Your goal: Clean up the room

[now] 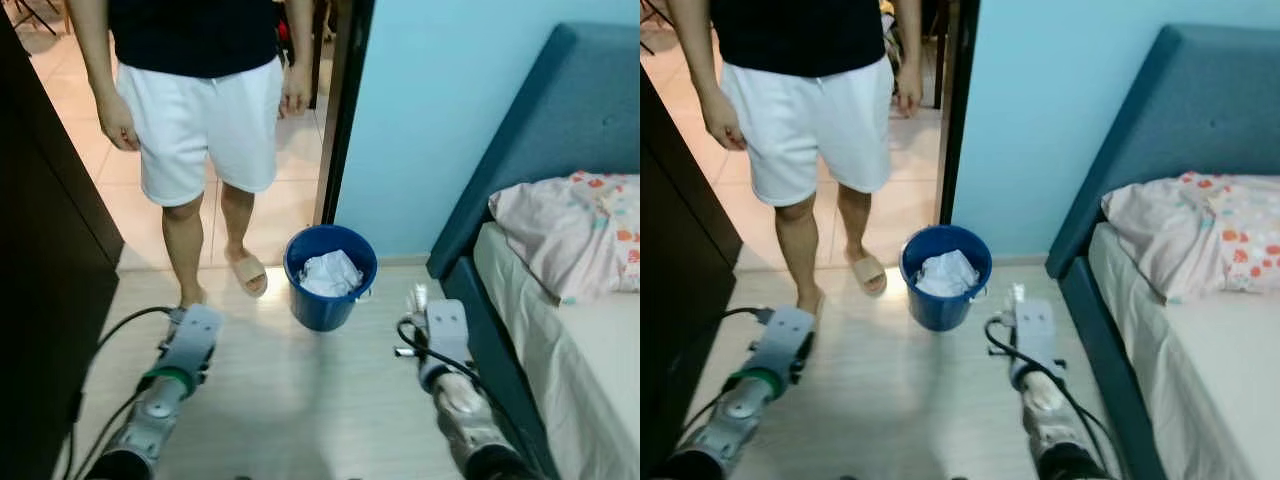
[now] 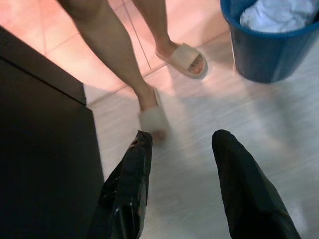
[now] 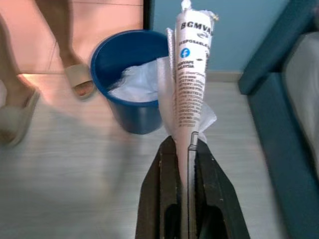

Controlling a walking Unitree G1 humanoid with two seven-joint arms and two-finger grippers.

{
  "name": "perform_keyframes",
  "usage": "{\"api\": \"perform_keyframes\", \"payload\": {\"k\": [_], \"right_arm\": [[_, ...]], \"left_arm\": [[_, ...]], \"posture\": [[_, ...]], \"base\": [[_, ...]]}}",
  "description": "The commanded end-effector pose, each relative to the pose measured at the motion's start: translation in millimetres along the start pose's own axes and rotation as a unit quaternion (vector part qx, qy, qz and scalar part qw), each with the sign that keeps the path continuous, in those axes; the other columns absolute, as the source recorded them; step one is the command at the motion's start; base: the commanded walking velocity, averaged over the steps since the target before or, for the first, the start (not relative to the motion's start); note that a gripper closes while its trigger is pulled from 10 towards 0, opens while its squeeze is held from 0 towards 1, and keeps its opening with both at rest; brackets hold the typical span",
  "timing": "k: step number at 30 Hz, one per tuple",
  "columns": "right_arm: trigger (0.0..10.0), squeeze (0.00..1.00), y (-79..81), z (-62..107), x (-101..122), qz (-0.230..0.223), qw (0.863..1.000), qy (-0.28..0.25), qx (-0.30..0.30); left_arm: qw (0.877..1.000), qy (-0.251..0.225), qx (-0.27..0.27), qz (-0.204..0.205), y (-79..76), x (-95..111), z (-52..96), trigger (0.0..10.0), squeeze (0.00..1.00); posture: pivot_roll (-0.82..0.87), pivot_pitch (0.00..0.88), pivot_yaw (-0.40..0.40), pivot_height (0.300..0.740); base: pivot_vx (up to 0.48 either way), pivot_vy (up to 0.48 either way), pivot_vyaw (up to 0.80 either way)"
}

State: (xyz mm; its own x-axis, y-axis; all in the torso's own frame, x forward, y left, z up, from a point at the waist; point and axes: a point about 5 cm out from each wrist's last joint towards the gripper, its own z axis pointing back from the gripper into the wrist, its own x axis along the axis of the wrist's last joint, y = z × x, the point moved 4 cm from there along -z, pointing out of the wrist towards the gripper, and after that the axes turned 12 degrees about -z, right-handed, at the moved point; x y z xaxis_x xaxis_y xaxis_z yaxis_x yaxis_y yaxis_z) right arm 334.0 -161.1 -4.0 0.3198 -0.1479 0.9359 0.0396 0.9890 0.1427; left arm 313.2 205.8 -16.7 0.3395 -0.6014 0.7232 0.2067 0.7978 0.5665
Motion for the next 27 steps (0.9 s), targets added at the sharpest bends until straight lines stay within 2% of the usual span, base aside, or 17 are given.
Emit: {"api": "perform_keyframes", "payload": {"k": [1,5,11,15,27], "right_arm": [[10.0,0.0,-13.7,5.1,-10.4,-0.001,1.0,0.017,-0.02],[10.0,0.0,-12.7,4.2,-8.1,0.01,1.0,0.014,-0.015],[10.0,0.0,-12.3,3.6,-7.5,0.004,1.0,0.013,-0.017],[10.0,0.0,-11.1,3.6,-8.4,0.0,1.0,0.014,-0.016],[10.0,0.0,-9.9,2.6,-6.3,0.009,1.0,0.011,-0.015]], "left_arm": [[1.0,-0.011,-0.01,-0.001,-6.6,6.0,-1.0,10.0,0.0],[1.0,-0.014,-0.009,-0.001,-7.0,7.8,-1.7,10.0,0.0],[1.0,-0.015,-0.008,0.0,-6.7,8.3,-2.0,10.0,0.0],[1.0,-0.016,-0.008,-0.001,-6.1,8.0,-1.9,10.0,0.0],[1.0,-0.018,-0.007,-0.001,-5.5,8.6,-2.4,10.0,0.0]], "posture": [[0.03,0.045,0.035,0.74],[0.03,0.046,0.035,0.74],[0.03,0.045,0.036,0.74],[0.03,0.045,0.036,0.74],[0.03,0.045,0.036,0.74]], "base": [[0.446,0.0,-0.52],[0.446,0.0,-0.13],[0.446,0.0,0.0],[0.442,0.0,-0.67],[0.442,0.0,0.0]]}}
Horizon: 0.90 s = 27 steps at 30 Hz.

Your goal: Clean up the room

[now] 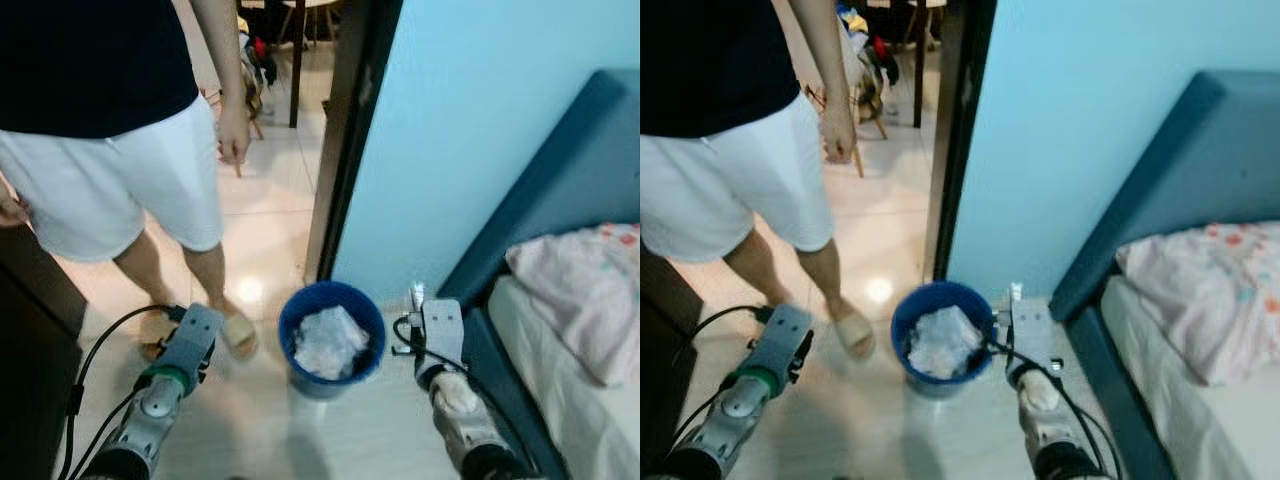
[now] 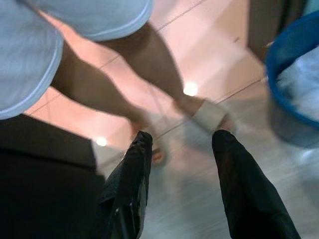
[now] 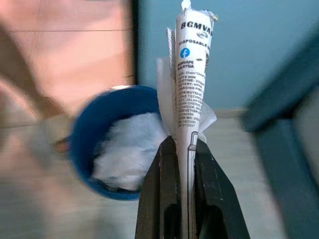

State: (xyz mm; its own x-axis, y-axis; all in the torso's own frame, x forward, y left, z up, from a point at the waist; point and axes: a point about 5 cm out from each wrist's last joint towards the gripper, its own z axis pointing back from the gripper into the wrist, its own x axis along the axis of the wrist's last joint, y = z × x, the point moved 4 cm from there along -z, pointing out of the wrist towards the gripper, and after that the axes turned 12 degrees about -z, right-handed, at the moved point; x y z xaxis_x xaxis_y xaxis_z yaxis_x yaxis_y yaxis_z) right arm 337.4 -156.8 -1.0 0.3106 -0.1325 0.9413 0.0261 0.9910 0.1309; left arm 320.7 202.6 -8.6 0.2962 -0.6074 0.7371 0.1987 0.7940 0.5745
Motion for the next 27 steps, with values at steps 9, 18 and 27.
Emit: {"api": "perform_keyframes", "payload": {"k": [9,18,27], "right_arm": [[10.0,0.0,-9.4,0.2,0.7,0.005,1.0,0.001,-0.014],[10.0,0.0,-6.5,-0.3,-2.9,0.011,1.0,0.014,-0.005],[10.0,0.0,-4.5,2.2,-12.6,0.022,0.999,0.035,0.0]], "left_arm": [[1.0,0.005,-0.013,0.001,-8.5,-2.0,1.3,10.0,0.0],[0.996,-0.057,-0.073,-0.007,-15.2,8.3,9.5,10.0,0.0],[0.976,-0.158,-0.145,-0.032,-14.4,39.1,24.7,10.0,0.0]], "posture": [[0.03,0.048,0.04,0.74],[0.03,0.063,0.054,0.74],[0.06,0.105,0.071,0.74]], "base": [[0.442,0.0,0.0],[0.092,0.0,0.0],[0.0,0.0,0.0]]}}
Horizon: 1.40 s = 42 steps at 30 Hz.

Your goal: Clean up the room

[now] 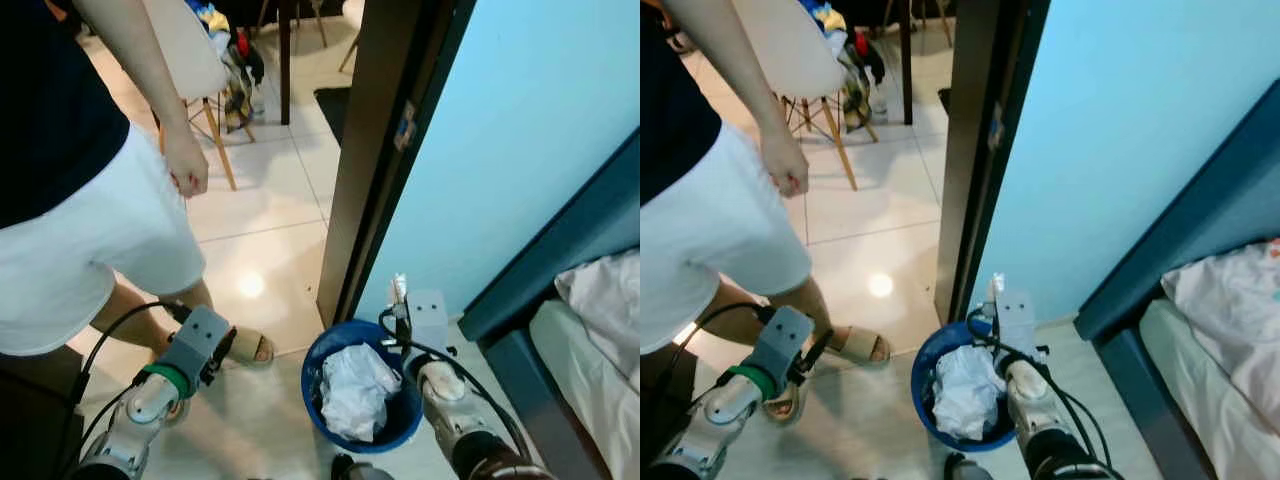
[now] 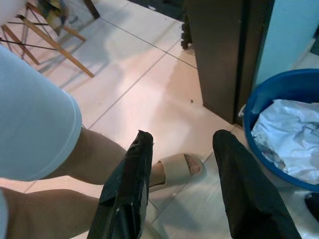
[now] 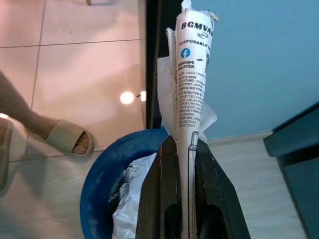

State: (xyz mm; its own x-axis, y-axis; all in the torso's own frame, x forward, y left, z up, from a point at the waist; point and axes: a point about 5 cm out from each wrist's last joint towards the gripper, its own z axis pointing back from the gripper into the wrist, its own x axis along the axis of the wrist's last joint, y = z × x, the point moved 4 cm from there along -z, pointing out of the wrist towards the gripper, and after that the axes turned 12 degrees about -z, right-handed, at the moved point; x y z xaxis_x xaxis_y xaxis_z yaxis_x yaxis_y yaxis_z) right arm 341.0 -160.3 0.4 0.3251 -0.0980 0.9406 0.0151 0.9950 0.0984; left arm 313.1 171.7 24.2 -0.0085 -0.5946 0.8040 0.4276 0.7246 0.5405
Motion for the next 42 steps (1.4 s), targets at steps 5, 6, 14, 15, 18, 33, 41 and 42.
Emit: {"api": "perform_keyframes", "payload": {"k": [5,6,14,15,18,33,41,42], "right_arm": [[10.0,0.0,3.7,7.0,-23.1,0.005,0.999,0.043,0.014],[10.0,0.0,4.5,6.8,-23.7,0.008,0.999,0.046,0.016],[10.0,0.0,3.6,4.5,-23.1,0.021,0.998,0.057,0.014],[10.0,0.0,3.6,4.5,-23.1,0.021,0.998,0.057,0.014],[10.0,1.0,2.2,3.9,-23.0,0.024,0.998,0.06,0.01],[10.0,0.0,2.4,0.5,-8.8,0.02,0.999,0.025,0.012],[10.0,0.0,-3.0,6.3,-13.5,0.024,0.999,0.016,0.015],[10.0,0.0,-3.8,8.2,-16.5,0.023,0.999,0.018,0.016]], "left_arm": [[0.992,-0.054,-0.112,-0.026,-17.4,23.6,8.9,10.0,0.0],[0.988,-0.068,-0.14,-0.016,-19.7,31.9,12.8,10.0,0.0],[0.983,-0.094,-0.156,0.035,-15.3,50.7,20.1,10.0,0.0],[0.983,-0.094,-0.156,0.035,-15.3,50.7,20.1,10.0,0.0],[0.983,-0.093,-0.15,0.045,-11.1,52.5,23.1,10.0,0.0],[0.982,-0.079,-0.16,0.058,-15.7,54.8,27.7,10.0,0.0],[0.993,-0.024,-0.104,0.057,-11.7,33.3,14.9,10.0,0.0],[0.995,-0.01,-0.082,0.057,-8.7,27.0,11.9,10.0,0.0]], "posture": [[0.07,0.13,0.079,0.74],[0.08,0.141,0.083,0.74],[0.1,0.153,0.088,0.74],[0.1,0.153,0.088,0.74],[0.11,0.158,0.09,0.74],[0.09,0.148,0.087,0.74],[0.06,0.11,0.053,0.74],[0.06,0.11,0.053,0.74]], "base": [[0.0,0.0,0.0],[0.0,0.0,0.0],[0.0,0.0,0.0],[0.0,0.0,0.0],[0.0,0.0,0.0],[0.0,0.0,0.0],[0.0,0.0,0.0],[0.0,0.0,0.0]]}}
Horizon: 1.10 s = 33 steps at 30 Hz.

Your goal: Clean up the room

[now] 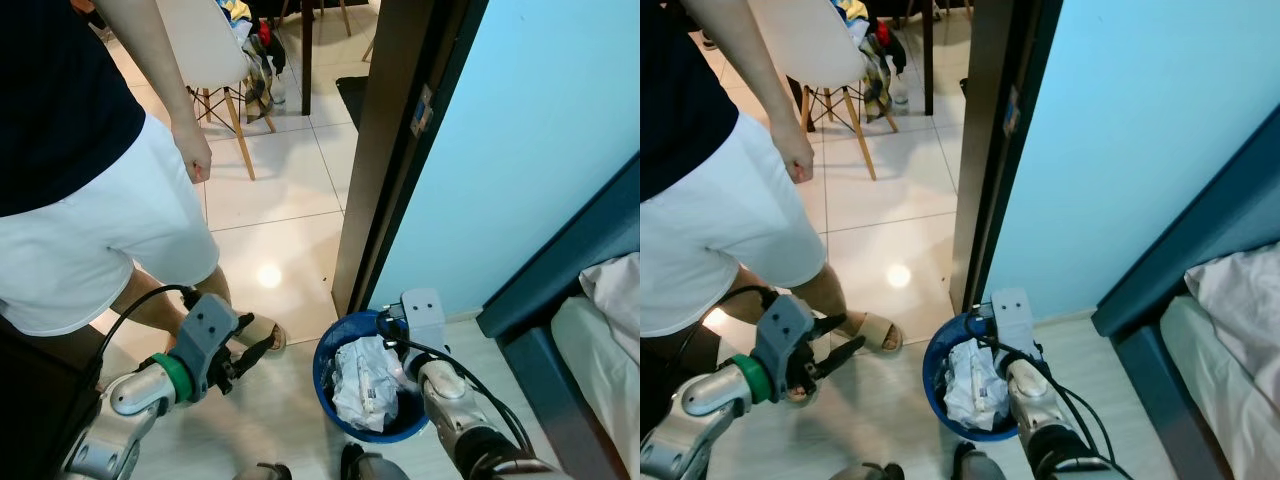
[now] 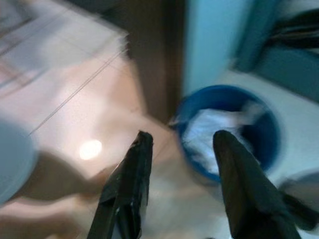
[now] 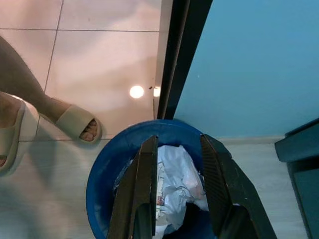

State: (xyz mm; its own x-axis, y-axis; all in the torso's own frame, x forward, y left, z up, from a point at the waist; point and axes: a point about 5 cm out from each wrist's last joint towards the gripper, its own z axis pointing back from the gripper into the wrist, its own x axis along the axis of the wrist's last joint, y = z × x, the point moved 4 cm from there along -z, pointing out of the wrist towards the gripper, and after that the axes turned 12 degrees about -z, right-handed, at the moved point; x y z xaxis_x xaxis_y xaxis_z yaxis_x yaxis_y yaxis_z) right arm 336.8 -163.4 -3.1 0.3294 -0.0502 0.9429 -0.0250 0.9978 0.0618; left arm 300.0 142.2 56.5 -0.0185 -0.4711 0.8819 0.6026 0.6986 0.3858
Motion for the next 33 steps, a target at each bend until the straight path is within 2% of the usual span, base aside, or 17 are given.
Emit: {"api": "perform_keyframes", "payload": {"k": [1,3,4,5,6,7,11,15,17,33], "right_arm": [[10.0,0.0,-0.3,7.3,-16.0,-0.005,1.0,0.019,0.003],[10.0,0.0,-1.8,12.0,-23.0,-0.01,1.0,0.023,0.005],[10.0,0.0,-1.8,12.0,-23.0,-0.01,1.0,0.023,0.005],[10.0,0.0,-1.0,16.9,-29.2,-0.015,0.999,0.025,0.017],[10.0,0.0,1.0,19.2,-32.3,-0.013,0.999,0.028,0.03],[10.0,0.0,1.0,19.2,-32.3,-0.013,0.999,0.028,0.03],[10.0,0.0,3.6,23.3,-38.7,0.004,0.998,0.037,0.049],[10.0,0.0,0.0,19.7,-32.2,0.001,0.999,0.03,0.038],[10.0,0.0,-4.0,16.5,-25.7,-0.014,0.999,0.022,0.026],[10.0,0.0,-0.6,15.5,-24.6,-0.013,0.999,0.019,0.025]], "left_arm": [[0.998,0.041,0.041,0.006,5.7,-21.5,2.3,10.0,0.0],[0.994,0.068,0.082,0.016,12.7,-32.7,-0.7,10.0,0.0],[0.994,0.068,0.082,0.016,12.7,-32.7,-0.7,10.0,0.0],[0.989,0.091,0.11,0.041,16.0,-44.1,-2.1,10.0,0.0],[0.985,0.116,0.121,0.048,15.8,-54.3,-2.5,10.0,0.0],[0.985,0.116,0.121,0.048,15.8,-54.3,-2.5,10.0,0.0],[0.962,0.196,0.168,0.091,13.6,-87.2,-1.4,10.0,0.0],[0.954,0.206,0.189,0.111,14.9,-89.9,-3.9,10.0,0.0],[0.956,0.195,0.191,0.11,15.9,-86.1,-7.0,10.0,0.0],[0.959,0.179,0.197,0.093,19.9,-82.1,-13.1,10.0,0.0]], "posture": [[0.05,0.1,0.046,0.74],[0.04,0.086,0.035,0.74],[0.04,0.086,0.035,0.74],[0.03,0.075,0.029,0.74],[0.03,0.071,0.025,0.74],[0.03,0.071,0.025,0.74],[0.02,0.057,0.015,0.74],[0.0,0.042,0.009,0.74],[0.0,0.042,0.009,0.74],[0.02,0.043,0.028,0.74]], "base": [[0.0,0.0,0.0],[0.0,0.0,0.0],[0.0,0.0,0.0],[0.0,0.0,0.0],[0.0,0.0,0.0],[0.0,0.0,0.0],[0.0,0.0,0.0],[0.0,0.0,0.0],[-0.129,0.0,0.0],[-0.36,0.0,0.0]]}}
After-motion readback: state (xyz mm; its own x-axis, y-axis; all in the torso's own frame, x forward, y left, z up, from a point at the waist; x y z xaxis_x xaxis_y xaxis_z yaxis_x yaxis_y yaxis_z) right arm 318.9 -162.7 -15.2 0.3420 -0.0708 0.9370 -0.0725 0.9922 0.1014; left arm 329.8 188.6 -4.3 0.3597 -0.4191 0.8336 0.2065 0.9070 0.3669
